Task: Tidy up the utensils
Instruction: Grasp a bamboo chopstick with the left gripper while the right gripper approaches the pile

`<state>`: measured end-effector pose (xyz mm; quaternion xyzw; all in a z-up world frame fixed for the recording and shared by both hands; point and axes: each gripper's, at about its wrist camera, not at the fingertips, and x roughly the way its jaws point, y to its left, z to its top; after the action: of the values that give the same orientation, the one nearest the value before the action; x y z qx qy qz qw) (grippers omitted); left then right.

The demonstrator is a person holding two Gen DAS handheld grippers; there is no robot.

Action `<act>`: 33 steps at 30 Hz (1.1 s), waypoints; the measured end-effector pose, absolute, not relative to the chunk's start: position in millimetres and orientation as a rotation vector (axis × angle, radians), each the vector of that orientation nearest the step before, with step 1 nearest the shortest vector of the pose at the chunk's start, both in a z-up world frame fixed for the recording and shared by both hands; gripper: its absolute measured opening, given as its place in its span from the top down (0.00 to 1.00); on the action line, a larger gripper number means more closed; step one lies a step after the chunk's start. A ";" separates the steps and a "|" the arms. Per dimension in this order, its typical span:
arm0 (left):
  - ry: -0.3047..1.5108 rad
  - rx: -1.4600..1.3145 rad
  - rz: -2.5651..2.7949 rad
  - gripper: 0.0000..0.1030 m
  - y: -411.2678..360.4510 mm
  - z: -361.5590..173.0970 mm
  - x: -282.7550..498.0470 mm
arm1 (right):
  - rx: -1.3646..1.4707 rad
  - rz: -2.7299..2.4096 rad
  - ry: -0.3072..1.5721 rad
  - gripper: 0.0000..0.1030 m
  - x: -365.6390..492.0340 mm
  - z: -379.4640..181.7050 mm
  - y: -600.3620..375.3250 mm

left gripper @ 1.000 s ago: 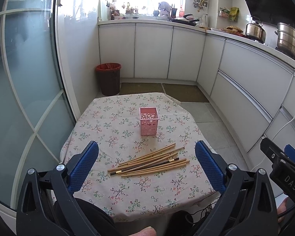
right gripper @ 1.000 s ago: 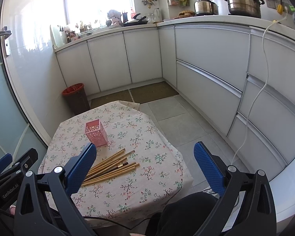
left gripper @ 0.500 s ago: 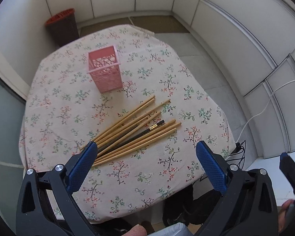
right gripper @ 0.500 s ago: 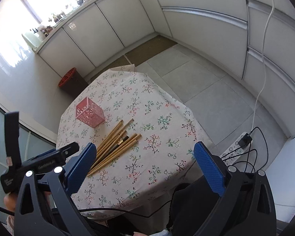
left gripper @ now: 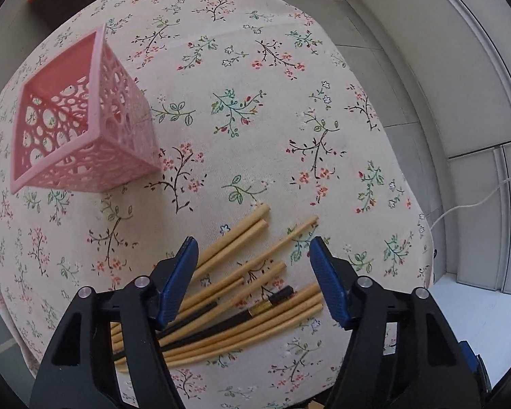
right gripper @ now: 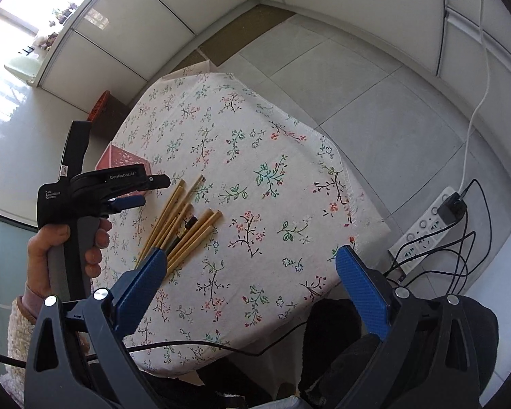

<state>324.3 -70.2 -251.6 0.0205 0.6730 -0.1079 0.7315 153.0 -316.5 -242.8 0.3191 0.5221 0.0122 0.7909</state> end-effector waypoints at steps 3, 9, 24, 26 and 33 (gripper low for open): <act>1.477 0.088 -0.230 0.47 -71.3 -258.6 327.4 | 0.690 0.026 1.149 0.06 160.1 -252.9 -315.0; 1.464 0.135 -0.220 0.55 -68.1 -266.1 337.6 | 0.697 0.007 1.179 0.06 164.8 -262.7 -315.9; 1.473 0.206 -0.215 0.73 -57.6 -291.3 357.5 | 0.695 -0.014 1.197 0.06 169.2 -267.6 -313.6; 1.451 0.192 -0.225 0.73 -54.4 -287.4 357.4 | 0.695 -0.012 1.196 0.06 169.4 -267.9 -313.4; 1.451 0.228 -0.274 0.73 -74.4 -275.5 356.4 | 0.690 -0.014 1.199 0.06 169.0 -268.1 -311.9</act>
<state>356.4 -74.4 -275.5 0.1037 0.6598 -0.1245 0.7337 169.0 -311.9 -268.1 0.3179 0.5527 -0.0066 0.7703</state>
